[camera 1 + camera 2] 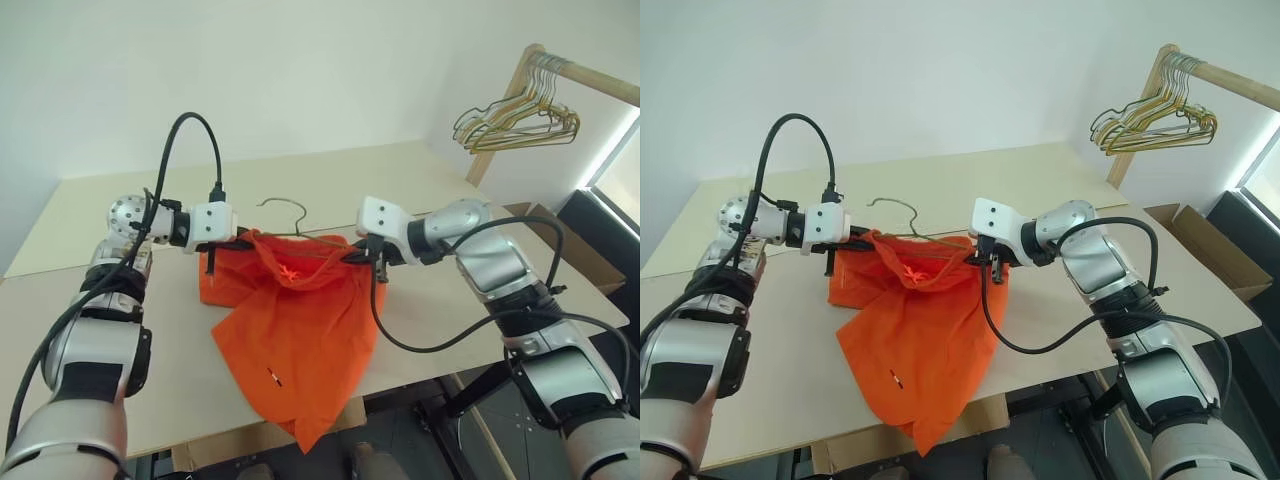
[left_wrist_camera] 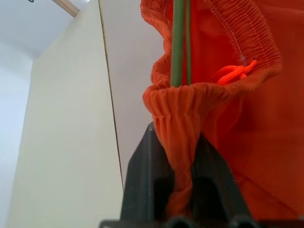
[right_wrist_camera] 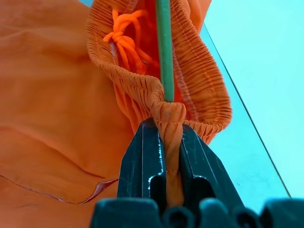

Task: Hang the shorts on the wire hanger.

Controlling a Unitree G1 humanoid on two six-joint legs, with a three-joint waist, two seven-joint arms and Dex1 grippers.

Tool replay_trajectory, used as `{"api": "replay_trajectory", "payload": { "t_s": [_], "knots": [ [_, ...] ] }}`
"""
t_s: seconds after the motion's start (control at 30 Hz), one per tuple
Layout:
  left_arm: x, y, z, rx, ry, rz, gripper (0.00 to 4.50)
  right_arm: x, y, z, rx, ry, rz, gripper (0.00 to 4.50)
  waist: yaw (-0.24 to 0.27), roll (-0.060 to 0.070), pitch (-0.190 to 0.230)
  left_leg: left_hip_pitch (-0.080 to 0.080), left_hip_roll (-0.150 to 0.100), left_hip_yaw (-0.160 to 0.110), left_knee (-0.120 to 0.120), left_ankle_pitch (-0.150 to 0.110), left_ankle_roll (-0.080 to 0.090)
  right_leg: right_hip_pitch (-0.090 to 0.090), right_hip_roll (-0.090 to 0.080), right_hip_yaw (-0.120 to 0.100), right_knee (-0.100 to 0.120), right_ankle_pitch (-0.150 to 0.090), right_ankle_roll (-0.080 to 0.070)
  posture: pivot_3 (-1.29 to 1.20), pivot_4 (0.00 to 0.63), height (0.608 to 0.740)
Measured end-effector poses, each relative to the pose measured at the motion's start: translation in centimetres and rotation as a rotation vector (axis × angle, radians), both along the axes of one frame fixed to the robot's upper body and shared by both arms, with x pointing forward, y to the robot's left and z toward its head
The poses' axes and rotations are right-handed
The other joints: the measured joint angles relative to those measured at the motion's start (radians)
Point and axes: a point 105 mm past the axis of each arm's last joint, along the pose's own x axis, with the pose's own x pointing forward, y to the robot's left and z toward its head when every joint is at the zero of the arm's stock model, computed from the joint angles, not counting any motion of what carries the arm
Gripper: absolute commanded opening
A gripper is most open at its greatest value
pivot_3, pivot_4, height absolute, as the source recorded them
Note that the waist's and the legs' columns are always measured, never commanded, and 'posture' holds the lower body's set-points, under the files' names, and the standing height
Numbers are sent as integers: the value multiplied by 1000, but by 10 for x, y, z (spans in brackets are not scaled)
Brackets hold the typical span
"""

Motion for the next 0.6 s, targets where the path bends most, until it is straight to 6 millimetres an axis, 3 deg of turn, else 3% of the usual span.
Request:
{"api": "replay_trajectory", "payload": {
  "t_s": [0.13, 0.33, 0.5, 0.6],
  "knots": [
    [1, 4, 2, -7, -2, 23, 2674, 0, -2, -3, -3, 6, -9, 54, 0, 0, 0, 0, 0, 0, 0, 0, 0, 0, 0, 0, 0, 0, 0, -83, 0, 740],
    [5, 33, 6, -22, -16, 150, 4486, -2, -19, -2, -1, 19, -58, 54, -3, 0, 0, 0, 0, -1, 0, 0, 0, 0, 0, 0, 0, 0, 0, -89, 0, 740],
    [7, 45, 14, -42, -32, 205, 4500, -5, -31, 5, 27, 42, -88, 54, 0, 0, 0, 0, 0, -1, 0, 0, 0, 0, 0, 0, -1, 0, 0, -117, 0, 740],
    [13, 52, 20, -92, -50, 275, 4500, -9, -49, 15, 65, 93, -138, 54, 0, 0, 0, 0, 0, 0, 0, 0, 0, 0, 0, 0, -1, 0, 0, -137, 0, 740]
  ]
}}
